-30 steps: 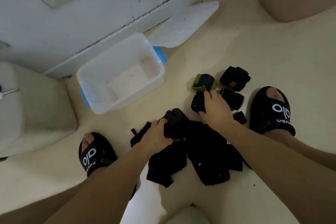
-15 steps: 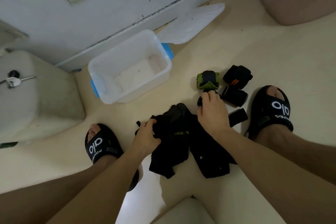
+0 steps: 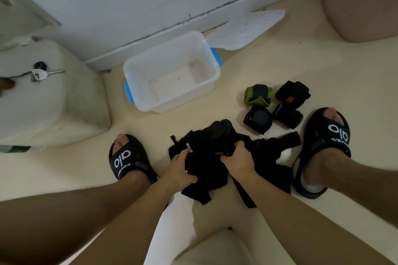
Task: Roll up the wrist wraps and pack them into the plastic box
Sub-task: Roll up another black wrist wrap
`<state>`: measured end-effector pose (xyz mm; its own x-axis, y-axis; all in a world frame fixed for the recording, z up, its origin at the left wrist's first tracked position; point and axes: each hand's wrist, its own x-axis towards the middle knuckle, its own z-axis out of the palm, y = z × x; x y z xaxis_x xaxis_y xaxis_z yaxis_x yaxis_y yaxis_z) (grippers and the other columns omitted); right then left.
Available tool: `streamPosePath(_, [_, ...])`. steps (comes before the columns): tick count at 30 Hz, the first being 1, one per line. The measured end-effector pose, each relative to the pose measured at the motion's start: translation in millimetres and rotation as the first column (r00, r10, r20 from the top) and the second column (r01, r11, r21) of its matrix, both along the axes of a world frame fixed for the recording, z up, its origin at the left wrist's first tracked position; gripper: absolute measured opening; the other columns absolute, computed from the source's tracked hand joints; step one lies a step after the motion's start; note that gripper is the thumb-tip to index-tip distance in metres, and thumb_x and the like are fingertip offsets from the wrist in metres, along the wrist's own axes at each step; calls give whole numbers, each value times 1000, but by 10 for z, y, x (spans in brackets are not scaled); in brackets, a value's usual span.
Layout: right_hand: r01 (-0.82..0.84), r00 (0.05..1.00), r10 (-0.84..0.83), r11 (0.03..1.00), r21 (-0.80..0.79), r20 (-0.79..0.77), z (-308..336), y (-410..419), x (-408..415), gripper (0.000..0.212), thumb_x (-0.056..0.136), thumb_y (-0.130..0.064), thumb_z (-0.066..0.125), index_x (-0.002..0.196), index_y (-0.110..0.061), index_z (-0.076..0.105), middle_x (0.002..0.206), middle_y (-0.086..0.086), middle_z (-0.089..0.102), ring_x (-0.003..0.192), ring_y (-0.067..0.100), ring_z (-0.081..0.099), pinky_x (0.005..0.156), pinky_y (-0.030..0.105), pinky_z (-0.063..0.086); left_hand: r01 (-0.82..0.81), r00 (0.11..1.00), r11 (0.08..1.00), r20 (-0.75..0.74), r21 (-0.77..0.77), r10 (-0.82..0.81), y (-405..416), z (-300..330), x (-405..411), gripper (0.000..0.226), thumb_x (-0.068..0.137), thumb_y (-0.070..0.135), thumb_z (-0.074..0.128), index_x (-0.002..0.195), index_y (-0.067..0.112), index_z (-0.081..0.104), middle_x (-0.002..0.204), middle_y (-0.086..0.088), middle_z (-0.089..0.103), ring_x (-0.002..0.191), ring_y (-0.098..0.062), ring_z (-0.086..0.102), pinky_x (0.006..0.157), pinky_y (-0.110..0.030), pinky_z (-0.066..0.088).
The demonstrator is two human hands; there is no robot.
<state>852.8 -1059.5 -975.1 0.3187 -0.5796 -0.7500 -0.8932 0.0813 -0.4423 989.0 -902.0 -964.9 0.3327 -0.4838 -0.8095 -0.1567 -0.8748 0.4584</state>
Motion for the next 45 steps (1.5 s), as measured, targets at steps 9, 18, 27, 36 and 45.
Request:
streamPosePath(9, [119,983,-157,939,323,96,473,-183,126,26,85,-12,69,110,-6,68,112,16,71,103,31,68,97,47,57,23,992,1000,-124,-15,-25,-251,339,63,126,63,40,87,162,37,9,157,-8,31,137,-26,43,112,-35,45])
streamPosePath(18, [103,961,-182,935,340,210,1861,-598,342,64,59,-19,70,120,1,64,111,22,73,99,37,74,95,53,60,-31,984,976,-180,-213,-8,-731,1526,88,96,79,46,86,153,30,27,129,3,58,107,-16,67,91,-31,58])
streamPosePath(27, [-137,939,21,939,316,343,2977,-739,245,31,97,-8,56,125,-2,68,117,13,76,95,20,73,85,32,60,-89,973,967,-227,-237,34,-862,2882,287,40,92,33,77,121,15,56,107,-3,73,90,-12,73,80,-24,61])
streamPosePath(36, [-148,904,-14,927,344,426,3057,-705,263,28,107,-17,50,125,-3,67,109,12,77,92,21,75,81,34,61,37,986,984,-155,-177,-65,-927,3112,551,29,92,18,77,117,12,63,96,-4,76,82,-14,73,71,-23,60])
streamPosePath(45, [-219,944,187,971,94,272,3034,-911,344,14,102,-10,55,102,-2,67,96,17,69,87,27,72,69,33,58,174,984,975,-8,-139,-177,-1047,3112,882,53,84,4,80,129,13,53,122,-11,64,100,-27,73,74,-29,61])
